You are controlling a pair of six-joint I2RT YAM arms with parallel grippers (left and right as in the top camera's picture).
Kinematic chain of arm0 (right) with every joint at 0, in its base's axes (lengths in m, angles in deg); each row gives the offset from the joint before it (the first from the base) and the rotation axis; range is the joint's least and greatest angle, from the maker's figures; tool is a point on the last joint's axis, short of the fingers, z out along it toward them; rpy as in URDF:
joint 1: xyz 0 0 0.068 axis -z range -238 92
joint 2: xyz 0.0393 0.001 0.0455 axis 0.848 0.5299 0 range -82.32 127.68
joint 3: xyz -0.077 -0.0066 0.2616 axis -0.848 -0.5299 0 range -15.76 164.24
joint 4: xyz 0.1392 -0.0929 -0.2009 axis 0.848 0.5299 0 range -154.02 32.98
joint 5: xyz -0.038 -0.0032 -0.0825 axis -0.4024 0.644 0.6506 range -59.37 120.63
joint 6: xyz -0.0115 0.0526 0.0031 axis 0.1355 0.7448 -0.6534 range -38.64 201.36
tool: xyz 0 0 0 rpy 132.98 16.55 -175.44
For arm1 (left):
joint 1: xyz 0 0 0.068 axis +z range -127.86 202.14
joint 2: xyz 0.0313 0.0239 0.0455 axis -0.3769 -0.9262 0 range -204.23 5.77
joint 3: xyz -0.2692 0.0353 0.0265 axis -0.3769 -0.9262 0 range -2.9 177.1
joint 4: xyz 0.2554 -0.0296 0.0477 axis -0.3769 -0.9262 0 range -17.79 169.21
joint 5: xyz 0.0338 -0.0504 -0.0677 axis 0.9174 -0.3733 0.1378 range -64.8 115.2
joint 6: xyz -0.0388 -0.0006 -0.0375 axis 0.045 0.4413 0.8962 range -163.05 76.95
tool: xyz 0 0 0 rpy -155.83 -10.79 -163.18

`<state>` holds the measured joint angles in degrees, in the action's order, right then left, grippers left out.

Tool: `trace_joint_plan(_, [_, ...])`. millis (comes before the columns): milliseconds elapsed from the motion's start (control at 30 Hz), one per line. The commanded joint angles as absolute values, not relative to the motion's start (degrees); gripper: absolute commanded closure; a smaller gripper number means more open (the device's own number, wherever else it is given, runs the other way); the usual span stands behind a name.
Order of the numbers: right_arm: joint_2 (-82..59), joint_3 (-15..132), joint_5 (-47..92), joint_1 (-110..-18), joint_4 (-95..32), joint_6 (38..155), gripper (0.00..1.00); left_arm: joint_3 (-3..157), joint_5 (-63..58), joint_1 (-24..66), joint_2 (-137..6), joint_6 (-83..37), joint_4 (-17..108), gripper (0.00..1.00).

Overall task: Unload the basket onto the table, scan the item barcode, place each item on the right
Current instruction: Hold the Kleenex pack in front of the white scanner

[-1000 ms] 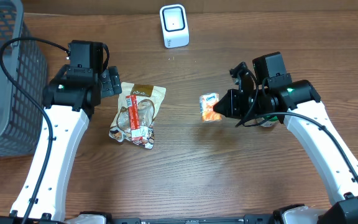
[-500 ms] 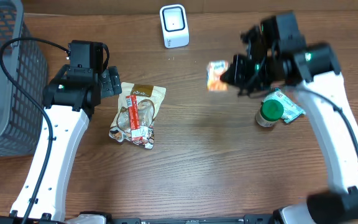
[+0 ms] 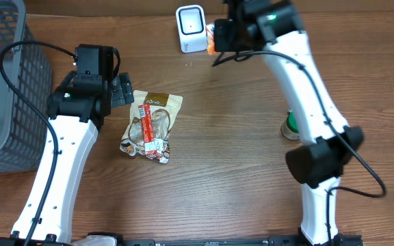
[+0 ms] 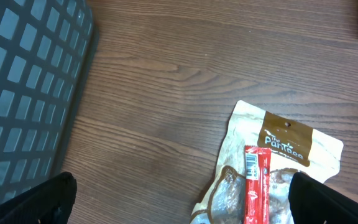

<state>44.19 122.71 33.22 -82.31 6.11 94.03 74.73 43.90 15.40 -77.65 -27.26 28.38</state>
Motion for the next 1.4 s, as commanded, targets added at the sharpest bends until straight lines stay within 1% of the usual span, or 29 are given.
trace_joint_plan(0, [48.0,124.5,47.8,-85.0,1.9,85.5,0.96,75.6,44.7,15.4,-77.4,-27.2,28.5,0.0])
trace_joint_plan(133, [51.9,124.5,56.0,-87.4,-5.1,77.7,0.96,75.6,44.7,15.4,-77.4,-27.2,28.5,0.0])
trace_joint_plan(233, [55.1,124.5,60.7,-88.6,-12.0,69.9,0.96,75.6,44.7,15.4,-77.4,-27.2,28.5,0.0])
trace_joint_plan(367, [58.9,124.4,61.1,-88.7,-20.6,59.3,0.96,75.6,44.7,15.4,-77.4,-27.2,28.5,0.0])
trace_joint_plan(533, [63.4,124.4,62.7,-88.3,-33.2,49.4,0.96,75.6,44.7,15.4,-77.4,-27.2,28.5,0.0])
trace_joint_plan(700, [66.9,124.4,62.7,-88.2,-42.3,43.9,0.96,75.6,44.7,15.4,-77.4,-27.2,28.5,0.0])
trace_joint_plan(933, [69.4,124.4,62.5,-87.9,-45.5,43.3,0.96,75.6,44.7,15.4,-77.4,-27.2,28.5,0.0])
trace_joint_plan(1367, [71.3,124.4,62.5,-87.8,-45.7,43.3,0.96,75.6,44.7,15.4,-77.4,-27.2,28.5,0.0])
